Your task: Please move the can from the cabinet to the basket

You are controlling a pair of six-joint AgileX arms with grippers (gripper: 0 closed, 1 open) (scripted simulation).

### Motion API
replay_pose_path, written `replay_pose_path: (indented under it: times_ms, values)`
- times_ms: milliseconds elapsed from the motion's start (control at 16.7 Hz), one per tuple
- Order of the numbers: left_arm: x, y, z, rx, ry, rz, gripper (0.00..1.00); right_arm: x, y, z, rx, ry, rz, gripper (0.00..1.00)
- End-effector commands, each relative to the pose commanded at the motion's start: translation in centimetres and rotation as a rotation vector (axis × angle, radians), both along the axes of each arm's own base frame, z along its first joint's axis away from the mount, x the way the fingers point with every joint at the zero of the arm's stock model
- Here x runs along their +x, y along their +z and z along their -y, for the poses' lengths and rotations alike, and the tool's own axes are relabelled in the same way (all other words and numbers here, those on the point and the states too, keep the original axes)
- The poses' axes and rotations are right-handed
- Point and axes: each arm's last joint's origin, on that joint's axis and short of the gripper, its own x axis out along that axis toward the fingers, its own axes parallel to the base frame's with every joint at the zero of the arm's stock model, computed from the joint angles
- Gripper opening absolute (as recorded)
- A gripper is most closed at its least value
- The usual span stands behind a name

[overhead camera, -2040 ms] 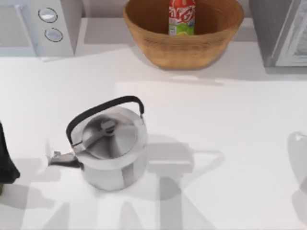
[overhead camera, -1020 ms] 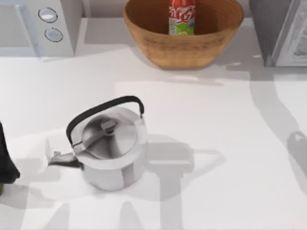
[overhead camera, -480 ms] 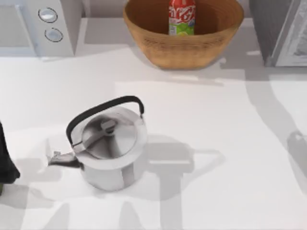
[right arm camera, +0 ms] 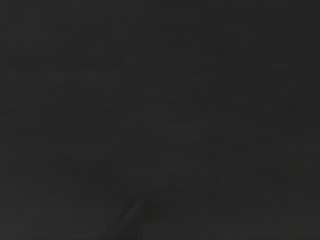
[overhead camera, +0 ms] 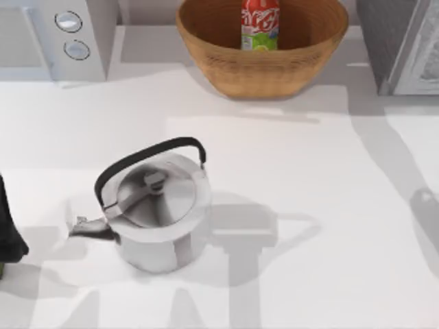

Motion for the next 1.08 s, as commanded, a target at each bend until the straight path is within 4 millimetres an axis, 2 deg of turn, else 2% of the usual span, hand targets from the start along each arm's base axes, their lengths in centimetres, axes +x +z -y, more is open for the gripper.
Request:
replay_pose_path:
  times_ms: [60, 300, 540, 780, 1080]
  values:
    - [0.0, 0.0, 0.0, 0.000, 0.000, 0.000, 1.00, -0.8, 0.2, 0.0, 0.001, 0.004, 0.009, 1.00]
    - [0.0, 0.0, 0.0, 0.000, 0.000, 0.000, 1.00, -1.6, -0.4, 0.6, 0.000, 0.004, 0.006, 1.00]
    - [0.0, 0.0, 0.0, 0.000, 0.000, 0.000, 1.00, -4.3, -3.2, 2.5, -0.005, 0.008, -0.013, 1.00]
    - [0.0, 0.0, 0.0, 0.000, 0.000, 0.000, 1.00, -8.3, -8.7, 4.9, -0.010, 0.014, -0.039, 1.00]
    - [0.0, 0.0, 0.0, 0.000, 0.000, 0.000, 1.00, -13.3, -18.7, 7.2, -0.007, 0.026, -0.056, 1.00]
